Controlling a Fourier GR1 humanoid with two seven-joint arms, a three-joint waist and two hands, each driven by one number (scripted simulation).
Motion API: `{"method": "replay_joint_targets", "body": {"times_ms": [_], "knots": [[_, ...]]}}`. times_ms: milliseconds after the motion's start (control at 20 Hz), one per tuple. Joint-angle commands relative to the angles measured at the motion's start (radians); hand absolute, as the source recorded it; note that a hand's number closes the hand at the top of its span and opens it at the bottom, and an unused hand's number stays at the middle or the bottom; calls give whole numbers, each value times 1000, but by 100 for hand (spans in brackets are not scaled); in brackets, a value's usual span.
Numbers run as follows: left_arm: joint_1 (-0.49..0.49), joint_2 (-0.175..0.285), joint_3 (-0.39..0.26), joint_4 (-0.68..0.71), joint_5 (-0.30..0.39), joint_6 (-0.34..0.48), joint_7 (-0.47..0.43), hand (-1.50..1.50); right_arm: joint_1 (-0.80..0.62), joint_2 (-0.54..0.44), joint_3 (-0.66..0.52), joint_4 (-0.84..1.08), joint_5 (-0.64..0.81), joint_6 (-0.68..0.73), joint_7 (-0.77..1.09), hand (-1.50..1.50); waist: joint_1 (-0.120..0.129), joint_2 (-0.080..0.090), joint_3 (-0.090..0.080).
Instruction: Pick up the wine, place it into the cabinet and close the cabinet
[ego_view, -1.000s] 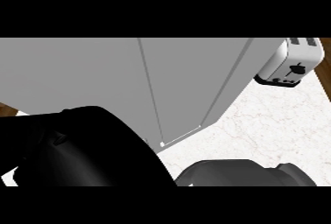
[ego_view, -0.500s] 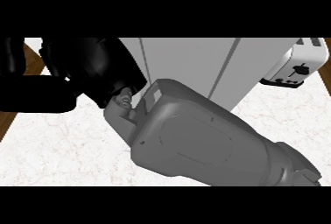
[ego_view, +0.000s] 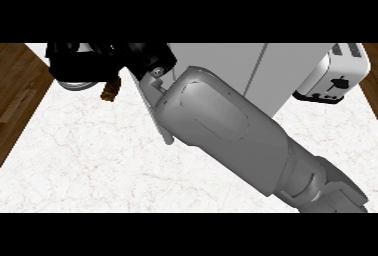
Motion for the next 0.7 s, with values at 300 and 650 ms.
{"method": "replay_joint_targets", "body": {"times_ms": [300,650], "knots": [[-38,-1,14,-12,22,44,26,150,101,-105,-36,211,39,46,-147,150,-25,60,4],[-36,-5,9,-38,19,65,35,150,128,-119,-38,220,56,38,-177,150,-25,53,4]]}}
